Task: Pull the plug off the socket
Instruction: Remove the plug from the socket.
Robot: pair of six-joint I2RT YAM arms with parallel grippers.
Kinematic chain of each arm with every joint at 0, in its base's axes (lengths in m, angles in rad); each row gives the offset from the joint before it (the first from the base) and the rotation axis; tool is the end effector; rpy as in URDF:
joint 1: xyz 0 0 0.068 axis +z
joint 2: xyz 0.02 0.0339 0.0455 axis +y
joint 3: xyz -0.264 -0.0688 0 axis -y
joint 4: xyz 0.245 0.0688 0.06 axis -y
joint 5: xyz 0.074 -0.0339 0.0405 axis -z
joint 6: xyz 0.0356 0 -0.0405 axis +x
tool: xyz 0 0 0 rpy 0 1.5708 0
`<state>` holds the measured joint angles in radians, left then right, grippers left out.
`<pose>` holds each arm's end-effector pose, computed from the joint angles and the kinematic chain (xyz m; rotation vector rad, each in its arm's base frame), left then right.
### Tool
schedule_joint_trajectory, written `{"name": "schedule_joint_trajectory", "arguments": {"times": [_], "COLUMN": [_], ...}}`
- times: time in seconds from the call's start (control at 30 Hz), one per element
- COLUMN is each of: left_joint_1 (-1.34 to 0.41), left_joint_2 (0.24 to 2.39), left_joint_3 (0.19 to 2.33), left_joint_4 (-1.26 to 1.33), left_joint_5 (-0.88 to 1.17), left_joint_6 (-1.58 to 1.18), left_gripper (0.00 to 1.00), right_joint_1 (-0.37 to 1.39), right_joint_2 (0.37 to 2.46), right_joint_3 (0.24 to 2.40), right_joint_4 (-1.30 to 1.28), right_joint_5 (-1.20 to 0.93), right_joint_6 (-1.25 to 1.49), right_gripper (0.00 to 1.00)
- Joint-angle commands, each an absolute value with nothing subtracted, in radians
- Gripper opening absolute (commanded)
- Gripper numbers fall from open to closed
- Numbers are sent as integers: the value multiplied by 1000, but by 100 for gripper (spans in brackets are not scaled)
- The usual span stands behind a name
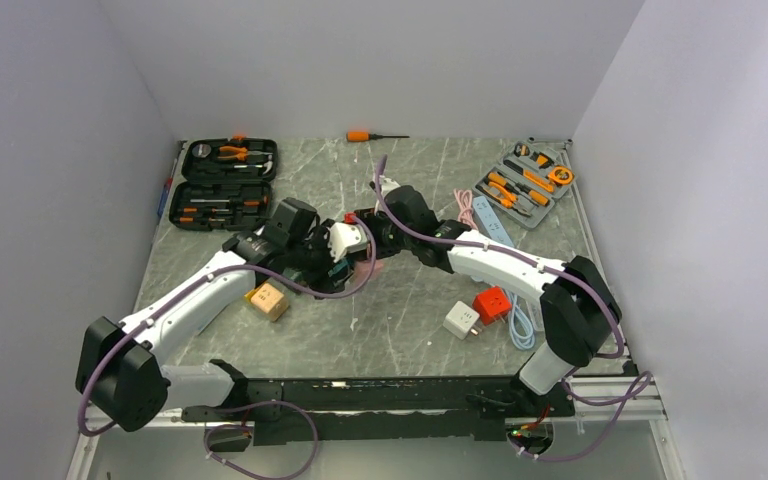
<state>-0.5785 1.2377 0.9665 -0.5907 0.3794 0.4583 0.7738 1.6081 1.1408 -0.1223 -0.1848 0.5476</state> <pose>0.2067 -0.1507 0.2739 1.3425 2.0080 -0.5153 0.2574 0.2606 0.2599 -0.3740 2.2803 0.9254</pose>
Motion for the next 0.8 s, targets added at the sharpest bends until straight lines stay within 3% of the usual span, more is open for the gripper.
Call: {"name": "schedule_joint_trajectory", "arguments": {"times": [0.0,0.3,0.37,0.4,0.5,0.6,0.67,0.77], "left_joint_1": [-595,-619,-620,-620,-620,-620,-620,-620], "left_joint_2": [1256,1322,1321,1316,1294,1267,1246,1225], "left_joint_3": [1020,1052,1051,1051,1041,1039,1037,1038], "left_joint_4": [-572,-589,-586,-587,-587,-598,-600,-605], "left_joint_5": [377,335,314,308,310,326,338,349], "left_joint_6": [444,428,424,425,437,451,462,472], "left_gripper": [73,24,3,0,0,0,0,0], "right_joint_1": [775,806,806,806,800,779,758,721], "right_joint_2": [1565,1569,1564,1558,1530,1491,1460,1415], "right_joint_3": [1163,1173,1161,1155,1124,1092,1073,1058], "right_joint_4": [-77,-100,-101,-102,-101,-102,-104,-112], "right_joint_5": [-199,-163,-161,-165,-167,-183,-200,-229], "right_joint_6": [567,564,564,563,554,540,536,529], "right_gripper": [3,5,9,16,34,63,78,88]}}
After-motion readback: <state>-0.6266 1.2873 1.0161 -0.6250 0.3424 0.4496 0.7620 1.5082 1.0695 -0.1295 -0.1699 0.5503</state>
